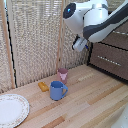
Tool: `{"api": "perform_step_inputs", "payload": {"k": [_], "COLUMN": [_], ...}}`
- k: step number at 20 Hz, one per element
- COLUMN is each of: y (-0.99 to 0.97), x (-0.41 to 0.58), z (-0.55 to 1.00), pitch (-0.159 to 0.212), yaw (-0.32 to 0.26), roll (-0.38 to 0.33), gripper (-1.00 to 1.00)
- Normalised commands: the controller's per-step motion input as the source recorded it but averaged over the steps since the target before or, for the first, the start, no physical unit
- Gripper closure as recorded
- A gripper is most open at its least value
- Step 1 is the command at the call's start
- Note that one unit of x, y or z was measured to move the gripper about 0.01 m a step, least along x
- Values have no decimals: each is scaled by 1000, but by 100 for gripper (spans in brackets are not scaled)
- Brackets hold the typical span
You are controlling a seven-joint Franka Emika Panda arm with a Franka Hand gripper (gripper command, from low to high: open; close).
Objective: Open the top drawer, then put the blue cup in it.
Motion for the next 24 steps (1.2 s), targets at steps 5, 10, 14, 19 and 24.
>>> {"api": "perform_step_inputs", "payload": {"k": [5, 10, 14, 19, 24], "y": [-193, -257, -328, -587, -686], "x": [6, 3, 0, -36, -21], "z": [9, 14, 73, 228, 244], "pitch": [1, 0, -7, -35, -1], "yaw": [-33, -49, -7, 19, 58], "roll": [-375, -375, -360, -250, -107], "gripper": [-100, -100, -100, -100, -100]}}
